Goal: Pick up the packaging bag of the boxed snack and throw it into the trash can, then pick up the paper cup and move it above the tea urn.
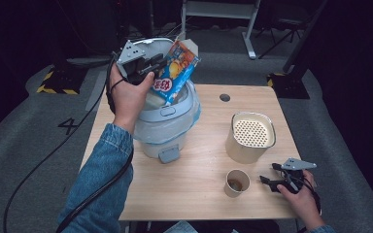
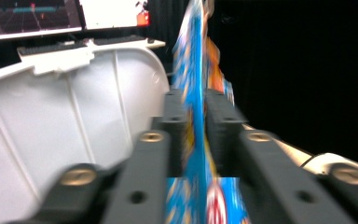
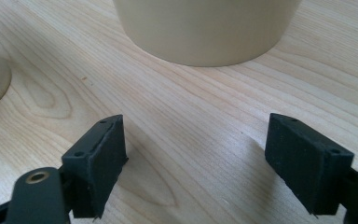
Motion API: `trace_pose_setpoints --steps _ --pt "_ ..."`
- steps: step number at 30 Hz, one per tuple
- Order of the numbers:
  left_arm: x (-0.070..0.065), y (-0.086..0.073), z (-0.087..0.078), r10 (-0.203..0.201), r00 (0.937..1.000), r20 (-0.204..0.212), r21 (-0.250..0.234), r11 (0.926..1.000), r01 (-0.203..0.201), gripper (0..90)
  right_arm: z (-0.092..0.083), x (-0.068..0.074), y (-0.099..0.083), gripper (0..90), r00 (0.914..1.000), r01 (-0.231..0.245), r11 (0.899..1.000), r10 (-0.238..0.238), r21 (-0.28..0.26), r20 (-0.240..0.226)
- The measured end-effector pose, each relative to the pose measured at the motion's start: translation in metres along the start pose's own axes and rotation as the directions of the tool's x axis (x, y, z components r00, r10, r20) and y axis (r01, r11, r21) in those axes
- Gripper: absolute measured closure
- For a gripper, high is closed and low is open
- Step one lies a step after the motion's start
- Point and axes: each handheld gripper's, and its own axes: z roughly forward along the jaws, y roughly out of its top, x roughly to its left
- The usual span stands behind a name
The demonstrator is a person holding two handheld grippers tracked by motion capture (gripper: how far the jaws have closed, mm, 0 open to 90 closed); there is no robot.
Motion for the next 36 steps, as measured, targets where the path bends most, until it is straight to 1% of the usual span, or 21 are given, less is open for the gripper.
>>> trace_pose_setpoints --steps 1,3,5,8,9,13,15,18,20,24,26,31,32,34,36 --pt "0.0 0.001 -0.002 -0.014 0.9999 0.007 -0.01 0.9998 0.014 58.4 0.0 0.0 0.0 20.6 1.0 0.0 1.0 0.0 0.0 0.0" --pt "0.001 0.003 -0.006 -0.017 0.9998 0.005 -0.025 0.9996 0.017 55.0 0.0 0.0 0.0 20.6 1.0 0.0 1.0 0.0 0.0 -0.001" --pt "0.001 0.005 -0.01 -0.019 0.9998 0.008 -0.025 0.9995 0.019 51.2 0.0 0.0 0.0 20.6 1.0 0.0 1.0 0.0 0.0 -0.001" --pt "-0.001 0.006 -0.016 -0.008 0.9998 0.018 -0.006 1.0 0.008 48.5 0.0 0.0 0.0 20.6 1.0 0.001 1.0 -0.001 -0.001 0.0" --pt "-0.003 0.006 -0.018 -0.006 0.9996 0.028 0.01 0.9999 0.005 47.4 0.0 0.0 0.0 20.6 1.0 0.0 1.0 0.0 0.0 0.0" --pt "-0.01 0.005 -0.027 0.016 0.9966 0.081 0.054 0.9984 -0.02 44.0 0.0 0.0 0.0 20.6 1.0 0.0 1.0 0.0 0.0 0.0" --pt "-0.014 0.004 -0.032 0.014 0.9941 0.107 0.065 0.9976 -0.021 43.4 0.0 0.0 0.0 20.6 1.0 0.0 1.0 0.0 0.0 -0.001" --pt "-0.018 0.002 -0.04 0.006 0.9893 0.146 0.08 0.9967 -0.018 43.0 0.0 0.0 0.0 20.6 1.0 0.0 1.0 0.0 0.0 -0.001" --pt "-0.021 0.0 -0.046 0.013 0.9864 0.164 0.092 0.9954 -0.028 42.2 0.0 0.0 0.0 20.6 1.0 0.001 1.0 -0.001 0.0 0.001" --pt "-0.028 -0.005 -0.055 0.014 0.977 0.213 0.105 0.9938 -0.037 41.6 0.0 0.0 0.0 20.6 1.0 0.0 1.0 0.0 0.0 -0.001" --pt "-0.032 -0.009 -0.06 0.015 0.9732 0.229 0.112 0.9929 -0.041 41.4 0.0 0.0 0.0 20.6 1.0 0.0 1.0 0.0 0.0 -0.001" --pt "-0.042 -0.023 -0.068 0.016 0.9605 0.278 0.134 0.9894 -0.055 40.4 0.0 0.0 0.0 20.6 1.0 0.0 1.0 0.0 0.0 -0.001" --pt "-0.044 -0.026 -0.069 0.016 0.959 0.283 0.134 0.9893 -0.056 39.6 0.0 0.0 0.0 20.6 1.0 0.0 1.0 0.0 0.0 0.0" --pt "-0.048 -0.033 -0.072 0.018 0.9547 0.297 0.146 0.9871 -0.064 39.4 0.0 0.0 0.0 20.6 1.0 0.0 1.0 0.0 0.0 -0.001" --pt "-0.051 -0.042 -0.074 0.012 0.9489 0.315 0.153 0.9862 -0.063 39.3 0.0 0.0 0.0 20.6 1.0 0.0 1.0 0.0 0.001 0.0"
